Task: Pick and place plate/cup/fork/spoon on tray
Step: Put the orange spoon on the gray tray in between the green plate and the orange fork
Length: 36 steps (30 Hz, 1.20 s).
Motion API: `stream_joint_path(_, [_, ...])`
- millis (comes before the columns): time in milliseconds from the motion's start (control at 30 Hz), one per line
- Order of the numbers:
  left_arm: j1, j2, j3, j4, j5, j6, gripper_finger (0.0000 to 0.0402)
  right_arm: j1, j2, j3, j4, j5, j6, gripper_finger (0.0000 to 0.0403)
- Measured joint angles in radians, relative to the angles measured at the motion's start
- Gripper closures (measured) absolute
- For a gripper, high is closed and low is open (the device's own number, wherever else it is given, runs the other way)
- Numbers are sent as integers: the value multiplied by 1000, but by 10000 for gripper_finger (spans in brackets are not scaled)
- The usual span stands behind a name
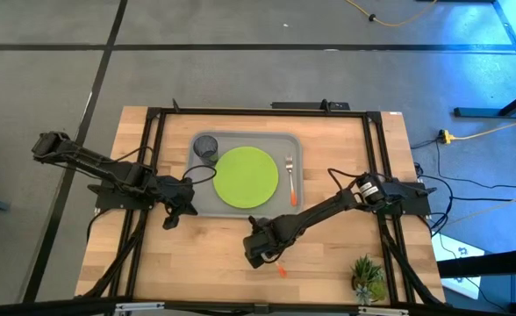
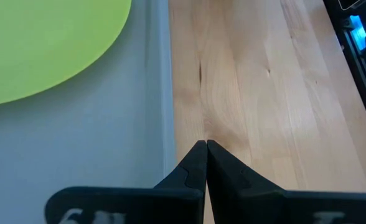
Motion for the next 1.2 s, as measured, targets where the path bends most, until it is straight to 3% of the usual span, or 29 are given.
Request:
stream_joint_path(233, [0,0,0,0,0,0,401,-2,1,88,-167,3,-1,402])
stream_joint_path(700, [0,0,0,0,0,2,401,-52,-1,181,-279,-7,-46,403])
stream_joint_path(833, [0,0,0,0,0,2,401,-76,-1,212,-410,-2,-77,403])
stream_joint_path(1000, [0,0,0,0,0,6,401,-121,-2,246,-581,38,-127,403])
stream_joint_path(1200, [0,0,0,0,0,25,401,-207,-3,270,-593,103,-187,403])
